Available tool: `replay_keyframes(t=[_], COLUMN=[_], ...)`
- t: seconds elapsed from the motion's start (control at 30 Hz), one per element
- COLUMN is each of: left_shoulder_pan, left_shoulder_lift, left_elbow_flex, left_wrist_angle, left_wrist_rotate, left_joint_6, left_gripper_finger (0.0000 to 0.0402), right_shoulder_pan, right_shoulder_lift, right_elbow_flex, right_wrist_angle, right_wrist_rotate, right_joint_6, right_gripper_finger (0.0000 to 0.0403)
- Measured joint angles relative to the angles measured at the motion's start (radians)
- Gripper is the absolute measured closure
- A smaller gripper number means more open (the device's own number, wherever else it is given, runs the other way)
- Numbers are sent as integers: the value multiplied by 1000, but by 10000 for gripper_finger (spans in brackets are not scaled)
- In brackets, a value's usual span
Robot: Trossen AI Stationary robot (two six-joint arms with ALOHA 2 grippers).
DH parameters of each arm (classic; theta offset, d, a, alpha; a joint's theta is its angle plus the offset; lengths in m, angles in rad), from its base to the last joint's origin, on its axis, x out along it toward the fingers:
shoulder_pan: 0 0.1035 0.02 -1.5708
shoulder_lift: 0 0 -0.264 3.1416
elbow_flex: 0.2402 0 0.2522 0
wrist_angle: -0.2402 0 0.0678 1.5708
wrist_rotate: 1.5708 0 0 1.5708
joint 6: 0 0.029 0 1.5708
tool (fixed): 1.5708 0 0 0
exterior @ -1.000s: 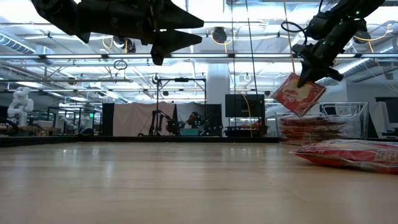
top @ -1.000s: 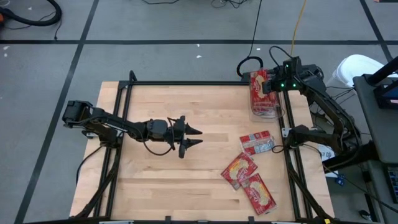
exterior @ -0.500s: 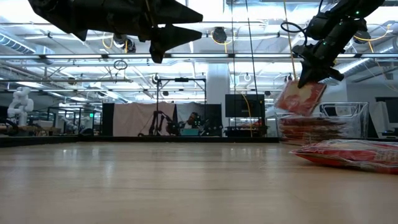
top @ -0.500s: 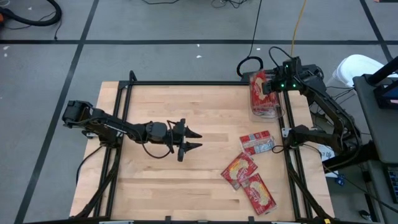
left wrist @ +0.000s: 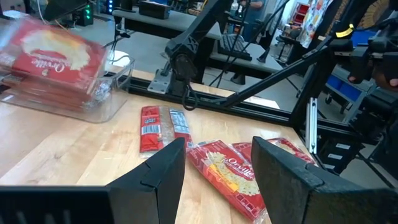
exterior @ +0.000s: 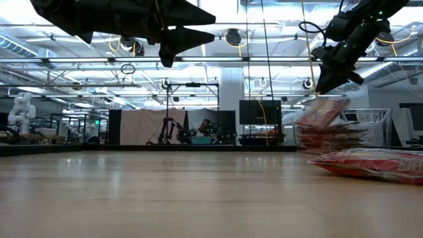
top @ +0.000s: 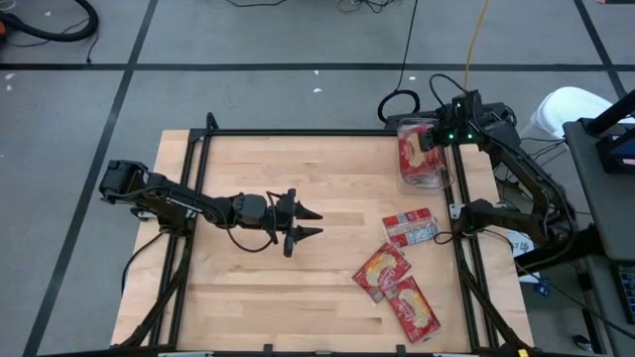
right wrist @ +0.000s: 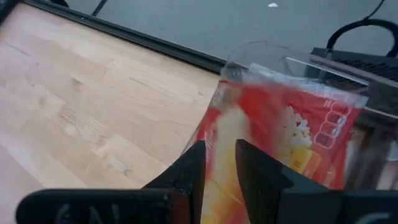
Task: Sort popcorn bags into baskets
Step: Put the red popcorn bag into the transparent bin
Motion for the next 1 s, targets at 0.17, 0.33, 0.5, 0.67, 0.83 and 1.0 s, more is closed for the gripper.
replay_keyframes(t=[0.17,0.33,0.5,0.67,0.83,1.0], left_shoulder_pan=[0,1,9,27,40,43], left_shoulder_lift=[0,0,0,0,0,0], left_elbow_flex=[0,0,0,0,0,0], left_wrist_angle=[0,0,0,0,1,1], left_wrist_rotate=[0,-20,-27,-28,-31,-43], left_joint_6=[1,0,1,1,0,-9], left_gripper_finger=[215,215,215,215,215,215], right_shoulder_pan=[50,129,213,267,280,279], right_shoulder_lift=[-1,-30,-27,16,51,91], right_elbow_flex=[0,0,0,-13,-74,-141], right_wrist_angle=[29,66,-57,-192,-191,-74], right_wrist_rotate=[108,230,284,333,363,403], right_joint_6=[-3,-17,35,43,36,8], right_gripper_finger=[321,321,321,333,365,397])
